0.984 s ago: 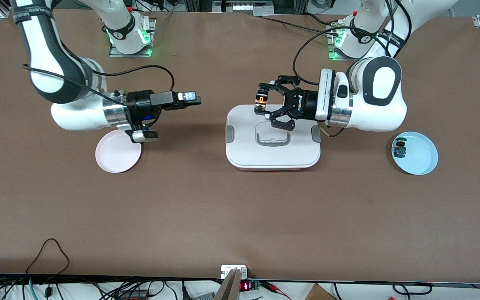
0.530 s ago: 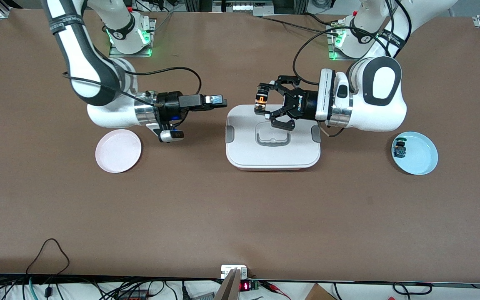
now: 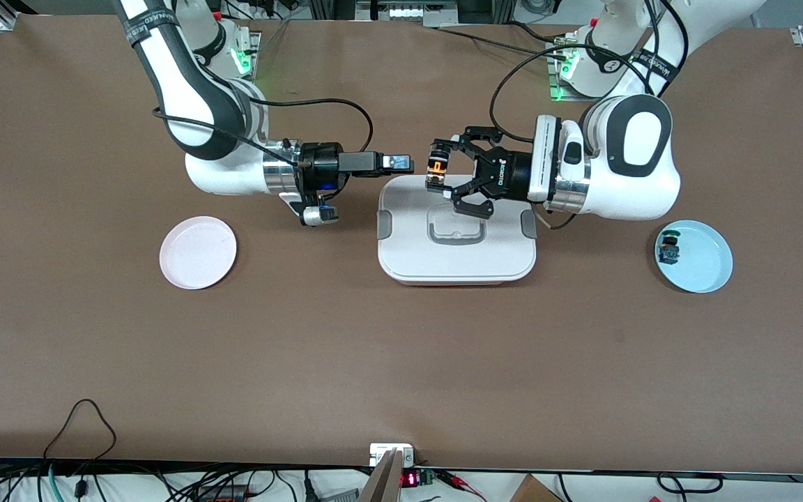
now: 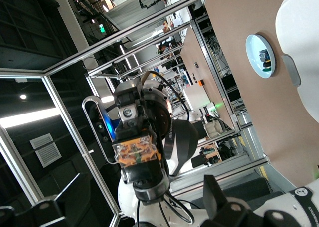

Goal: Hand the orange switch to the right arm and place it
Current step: 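Hold the switch with the left gripper while the right gripper approaches, then close the right gripper on the orange switch held by the left gripper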

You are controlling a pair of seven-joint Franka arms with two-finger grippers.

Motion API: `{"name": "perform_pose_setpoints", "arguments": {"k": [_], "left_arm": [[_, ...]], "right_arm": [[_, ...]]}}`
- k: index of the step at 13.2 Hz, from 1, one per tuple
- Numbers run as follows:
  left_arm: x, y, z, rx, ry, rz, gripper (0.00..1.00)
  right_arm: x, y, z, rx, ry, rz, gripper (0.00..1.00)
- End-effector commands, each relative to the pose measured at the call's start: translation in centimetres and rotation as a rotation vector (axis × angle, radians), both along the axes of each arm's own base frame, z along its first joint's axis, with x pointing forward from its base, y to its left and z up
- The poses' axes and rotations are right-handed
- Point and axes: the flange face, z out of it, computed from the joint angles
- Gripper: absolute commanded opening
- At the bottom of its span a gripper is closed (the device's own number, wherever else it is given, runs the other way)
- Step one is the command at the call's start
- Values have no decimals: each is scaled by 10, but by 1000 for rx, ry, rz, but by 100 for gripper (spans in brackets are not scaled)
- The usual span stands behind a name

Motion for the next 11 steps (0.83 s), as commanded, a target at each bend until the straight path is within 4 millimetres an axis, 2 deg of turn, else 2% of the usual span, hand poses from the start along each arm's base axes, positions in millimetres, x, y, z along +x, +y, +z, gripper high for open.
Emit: {"name": "perform_pose_setpoints", "arguments": {"k": [1,6,11], "left_arm": [[-1,0,2,-31,-11,21,0],[-1,0,2,-31,-11,21,0],[-1,0,2,-31,-11,21,0]], "right_arm": [[-4,16,9,19,3,-51,100],[-8,30,5,28,25,-62,100],[-5,41,14,10,1,-79,100]]}}
